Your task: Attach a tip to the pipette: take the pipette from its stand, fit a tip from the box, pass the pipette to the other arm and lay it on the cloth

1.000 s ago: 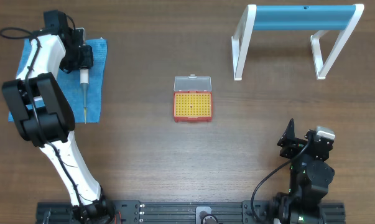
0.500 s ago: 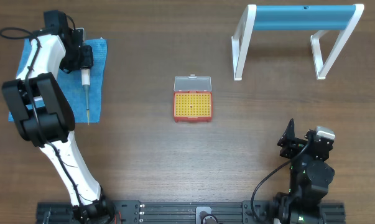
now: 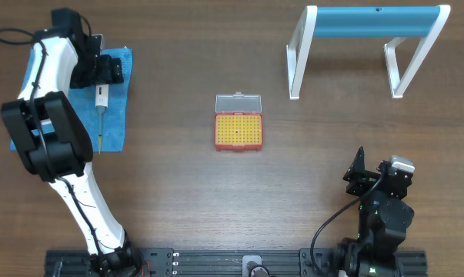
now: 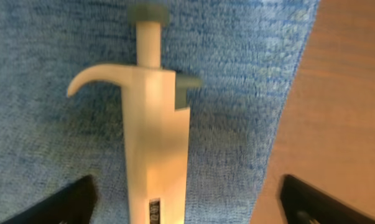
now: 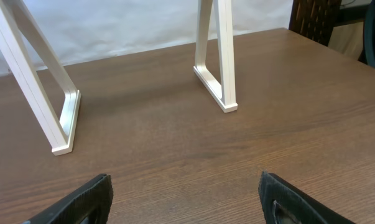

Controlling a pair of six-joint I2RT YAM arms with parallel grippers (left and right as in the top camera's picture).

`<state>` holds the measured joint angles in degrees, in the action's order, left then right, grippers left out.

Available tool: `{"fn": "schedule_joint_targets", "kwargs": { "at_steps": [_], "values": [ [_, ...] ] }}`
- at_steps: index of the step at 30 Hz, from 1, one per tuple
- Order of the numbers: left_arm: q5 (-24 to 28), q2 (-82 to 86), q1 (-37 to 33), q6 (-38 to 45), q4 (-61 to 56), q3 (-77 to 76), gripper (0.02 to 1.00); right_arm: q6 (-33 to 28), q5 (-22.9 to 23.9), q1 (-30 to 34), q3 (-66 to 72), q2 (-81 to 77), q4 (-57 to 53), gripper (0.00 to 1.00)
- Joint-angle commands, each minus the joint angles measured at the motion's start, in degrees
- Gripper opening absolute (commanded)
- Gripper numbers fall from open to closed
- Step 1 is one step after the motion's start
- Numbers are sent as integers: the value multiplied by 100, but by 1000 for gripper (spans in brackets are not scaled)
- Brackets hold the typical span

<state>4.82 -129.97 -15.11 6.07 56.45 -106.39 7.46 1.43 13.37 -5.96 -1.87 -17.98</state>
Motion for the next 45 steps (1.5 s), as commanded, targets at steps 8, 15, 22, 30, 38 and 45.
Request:
{"fn": "schedule_joint_targets", "kwargs": {
  "at_steps": [8, 15, 22, 30, 38, 45],
  "values": [
    [-404, 2232, -13, -31, 2122, -1779, 1000, 83, 52, -33, 48, 9, 13, 776],
    [234, 4964, 527, -28, 1969, -1753, 998, 83, 52, -33, 48, 9, 13, 776],
    [52, 7079, 658, 245, 2015, -1714, 998, 83, 55, -33, 48, 9, 13, 776],
    [-411, 11073, 660, -190, -922, 2660, 998, 83, 52, -33, 48, 9, 13, 776],
    [1095, 11643, 671, -1134, -5335, 7200, 998, 83, 52, -33, 48, 9, 13, 776],
    [44, 12729, 1519, -1185, -6620, 9252, 998, 83, 52, -33, 48, 9, 13, 776]
  ]
}}
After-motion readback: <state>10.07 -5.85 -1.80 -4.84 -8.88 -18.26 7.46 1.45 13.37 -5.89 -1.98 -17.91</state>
